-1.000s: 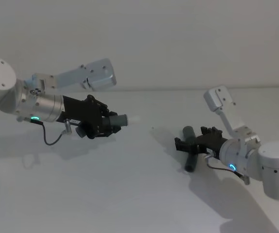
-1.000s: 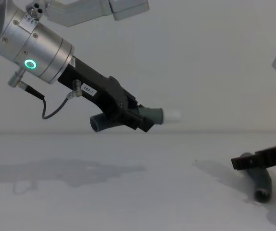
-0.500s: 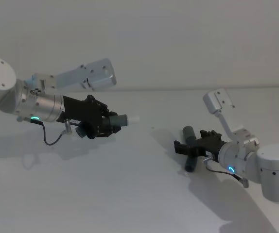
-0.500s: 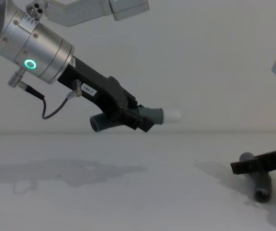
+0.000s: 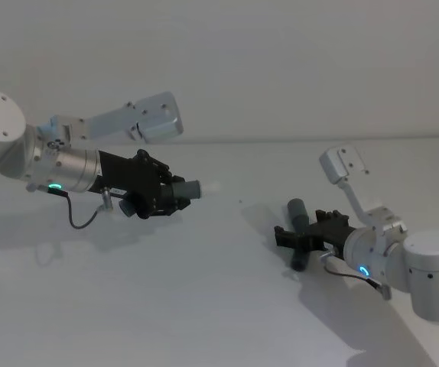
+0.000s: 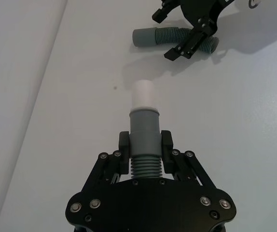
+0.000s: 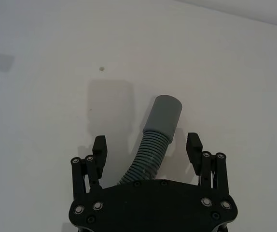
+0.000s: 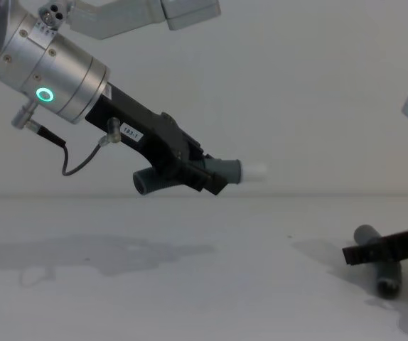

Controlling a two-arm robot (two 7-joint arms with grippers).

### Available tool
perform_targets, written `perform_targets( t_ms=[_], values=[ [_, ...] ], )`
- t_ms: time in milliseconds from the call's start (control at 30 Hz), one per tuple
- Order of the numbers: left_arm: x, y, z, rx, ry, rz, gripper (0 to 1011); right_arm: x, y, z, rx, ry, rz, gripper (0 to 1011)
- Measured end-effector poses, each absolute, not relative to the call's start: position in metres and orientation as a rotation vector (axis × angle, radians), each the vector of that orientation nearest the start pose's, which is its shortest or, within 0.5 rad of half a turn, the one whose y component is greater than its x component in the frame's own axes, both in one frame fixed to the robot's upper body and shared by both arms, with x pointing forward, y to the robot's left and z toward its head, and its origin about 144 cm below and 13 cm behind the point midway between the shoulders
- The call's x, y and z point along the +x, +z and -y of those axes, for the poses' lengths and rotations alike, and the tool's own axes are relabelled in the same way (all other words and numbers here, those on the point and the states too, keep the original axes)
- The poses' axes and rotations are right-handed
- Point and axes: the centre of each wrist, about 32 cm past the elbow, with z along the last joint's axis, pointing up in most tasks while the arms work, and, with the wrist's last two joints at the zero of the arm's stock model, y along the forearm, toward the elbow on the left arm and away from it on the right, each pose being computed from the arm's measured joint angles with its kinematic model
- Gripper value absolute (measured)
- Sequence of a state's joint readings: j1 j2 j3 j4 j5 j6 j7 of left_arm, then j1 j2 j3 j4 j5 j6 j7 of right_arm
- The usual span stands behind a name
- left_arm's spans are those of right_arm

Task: Use both hands to pick up one end of the pipe from the table, align the ends, and insert them.

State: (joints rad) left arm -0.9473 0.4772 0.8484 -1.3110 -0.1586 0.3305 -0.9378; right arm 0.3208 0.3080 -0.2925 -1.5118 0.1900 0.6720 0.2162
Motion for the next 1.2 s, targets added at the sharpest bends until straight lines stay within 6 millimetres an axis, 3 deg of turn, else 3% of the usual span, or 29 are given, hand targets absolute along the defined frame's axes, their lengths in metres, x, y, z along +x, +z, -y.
perform_targets(
  t_ms=[500, 767, 1200],
  values=[
    [0.6169, 1.3477, -0.1939, 0.690, 0.263, 0.312, 344, 0.5322, 1.2162, 0.2359, -0.519, -1.140, -0.237, 990],
    [0.6169, 1.3477, -0.1939, 0.690, 0.263, 0.312, 344, 0.5322, 1.2157, 0.2361, -0.519, -1.139, -0.237, 812],
    [0.6169, 1.3477, -0.1939, 0.690, 0.263, 0.312, 344, 0.5322, 1.2152, 0.2361, -0.519, -1.138, -0.237, 366]
  ],
)
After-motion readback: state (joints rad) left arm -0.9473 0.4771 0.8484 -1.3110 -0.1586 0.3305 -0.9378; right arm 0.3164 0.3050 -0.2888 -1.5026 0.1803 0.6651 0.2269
